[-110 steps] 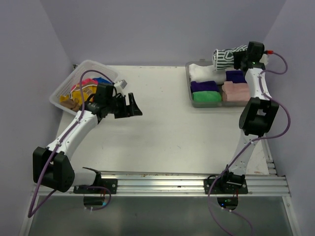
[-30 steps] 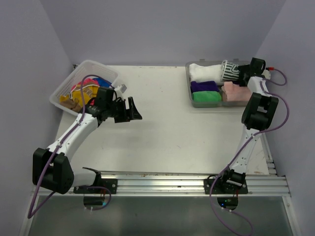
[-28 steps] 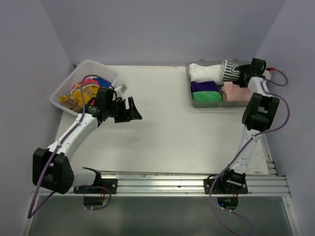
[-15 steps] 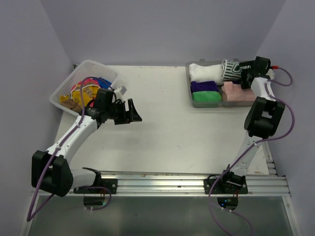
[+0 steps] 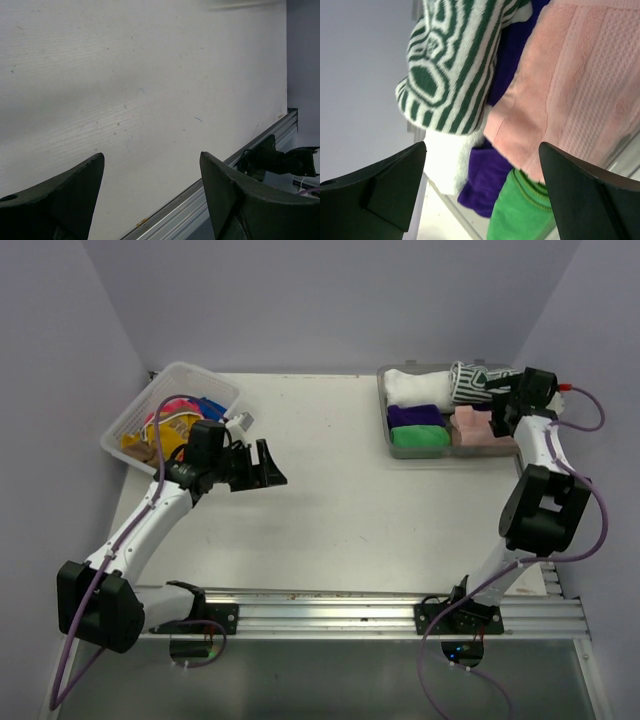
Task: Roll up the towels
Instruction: Place the rolled towel into the container, then grab a towel with the left arm
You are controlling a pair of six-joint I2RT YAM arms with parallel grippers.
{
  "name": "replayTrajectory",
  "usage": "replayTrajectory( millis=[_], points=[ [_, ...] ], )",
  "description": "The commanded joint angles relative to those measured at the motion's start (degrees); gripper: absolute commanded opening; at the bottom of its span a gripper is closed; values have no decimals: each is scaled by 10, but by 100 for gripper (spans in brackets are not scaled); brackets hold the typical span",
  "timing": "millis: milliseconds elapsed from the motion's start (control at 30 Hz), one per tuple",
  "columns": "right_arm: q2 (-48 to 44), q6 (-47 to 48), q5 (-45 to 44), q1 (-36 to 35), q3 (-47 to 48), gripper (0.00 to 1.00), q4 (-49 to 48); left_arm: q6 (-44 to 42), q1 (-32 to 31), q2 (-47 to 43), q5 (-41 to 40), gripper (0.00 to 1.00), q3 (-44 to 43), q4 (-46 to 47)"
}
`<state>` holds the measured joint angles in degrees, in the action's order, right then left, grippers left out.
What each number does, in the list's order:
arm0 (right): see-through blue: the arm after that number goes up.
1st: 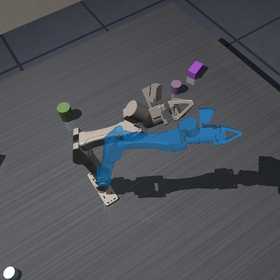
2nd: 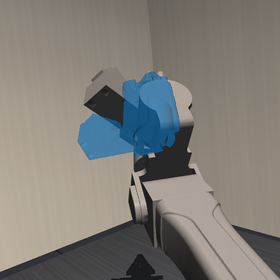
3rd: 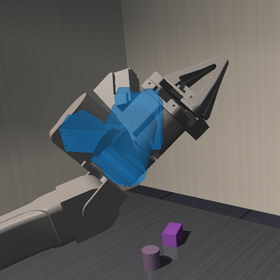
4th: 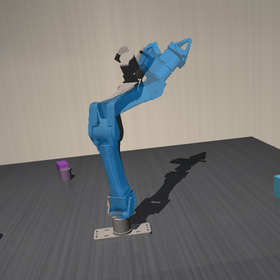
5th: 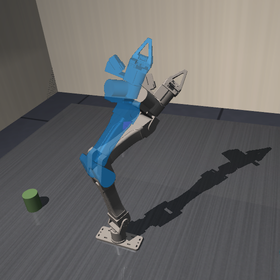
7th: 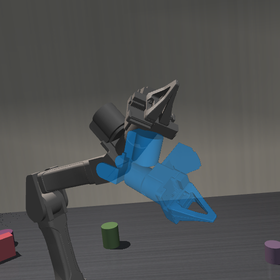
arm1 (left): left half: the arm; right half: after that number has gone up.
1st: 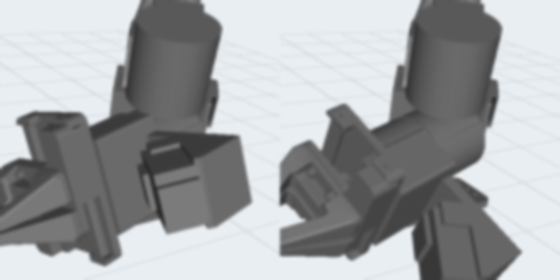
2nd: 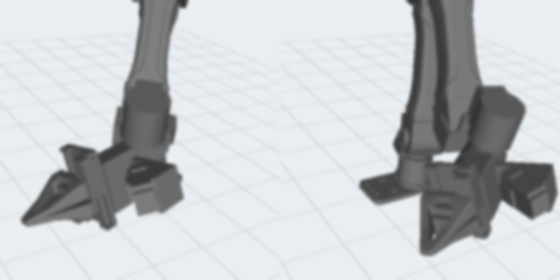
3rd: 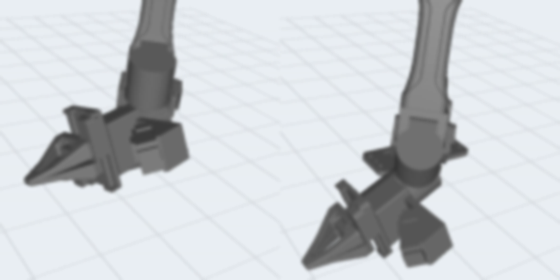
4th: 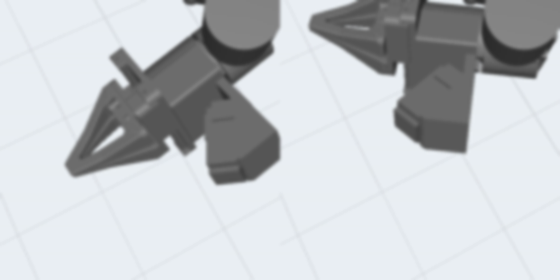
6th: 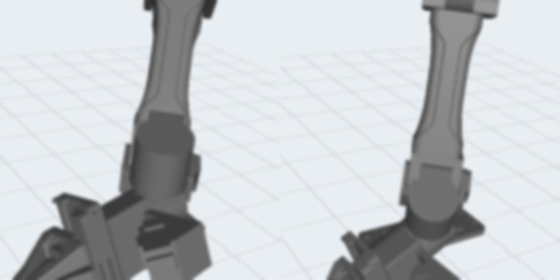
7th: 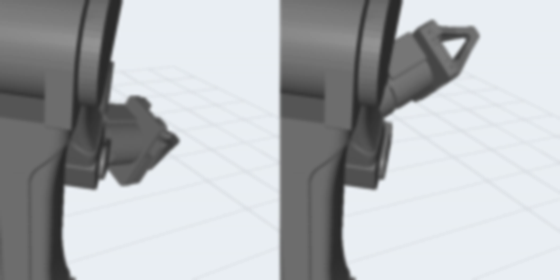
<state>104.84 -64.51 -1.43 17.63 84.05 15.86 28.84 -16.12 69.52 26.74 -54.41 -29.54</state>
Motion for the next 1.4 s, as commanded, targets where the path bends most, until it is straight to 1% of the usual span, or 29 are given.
replayTrajectory(
  millis=[0,100,167,200,233,300,333,367,433,467,500,533,567,600,633,700,767,800,833,900,933,967,1033,1067,1133,1200,1300,1333,1367],
  points=[
    [-82,53,30,-1,-20,99,-21,-14,6,-16,-14,81,-3,3],
    [-124,94,73,-2,-60,98,-34,-21,6,-7,-43,81,-31,-17],
    [-154,132,82,-8,-97,98,-43,-27,6,-5,-51,82,-44,-24],
    [-189,148,79,-13,-107,98,-39,-29,6,-4,-59,82,-56,-24],
    [-208,184,72,-18,-117,98,-33,-31,6,-3,-65,82,-66,-27],
    [-247,221,57,-43,-143,98,-19,-34,6,5,-87,82,-98,-42],
    [-286,253,40,-51,-153,98,-5,-37,6,8,-99,82,-110,-49],
    [-310,267,31,-74,-175,98,2,-39,6,16,-113,82,-122,-62],
    [-350,301,-6,-103,-201,98,20,-40,6,25,-169,82,-163,-82],
    [-392,310,-22,-138,-229,99,23,-41,6,39,-191,82,-179,-109],
    [-409,315,-37,-157,-241,98,29,-42,6,46,-239,82,-213,-122],
    [-427,324,-49,-172,-252,98,40,-45,6,54,-265,82,-232,-137],
    [-452,327,-69,-216,-272,98,48,-44,7,68,-295,81,-250,-167],
    [-464,329,-77,-233,-280,98,56,-43,9,74,-342,81,-283,-182],
    [-473,329,-86,-265,-286,98,73,-43,14,87,-363,81,-299,-196],
    [-491,330,-102,-298,-303,99,90,-43,25,99,-414,82,-337,-232],
    [-500,326,-117,-346,-313,99,117,-44,60,126,-428,83,-358,-246],
    [-509,323,-135,-361,-318,98,126,-46,78,138,-416,83,-375,-250],
    [-514,315,-138,-371,-325,99,134,-45,123,151,-399,83,-385,-250],
    [-523,309,-138,-392,-343,98,136,-41,161,194,-383,81,-403,-230],
    [-531,304,-137,-396,-347,98,138,-33,193,212,-388,80,-411,-225],
    [-533,302,-133,-400,-353,99,138,-28,201,253,-393,79,-421,-223],
    [-538,299,-125,-402,-354,99,143,-15,216,302,-417,76,-459,-230],
    [-538,299,-123,-404,-354,99,143,-10,219,348,-427,74,-475,-243],
    [-539,299,-118,-404,-353,99,149,-4,223,399,-452,71,-509,-244],
    [-540,297,-118,-405,-350,99,151,-5,224,424,-463,69,-532,-239],
    [-544,294,-115,-405,-348,98,154,-6,227,472,-463,62,-564,-237],
    [-545,292,-116,-404,-347,98,157,-8,226,499,-463,53,-574,-239],
    [-545,293,-116,-404,-346,98,157,-9,226,513,-461,42,-587,-256]
  ],
)
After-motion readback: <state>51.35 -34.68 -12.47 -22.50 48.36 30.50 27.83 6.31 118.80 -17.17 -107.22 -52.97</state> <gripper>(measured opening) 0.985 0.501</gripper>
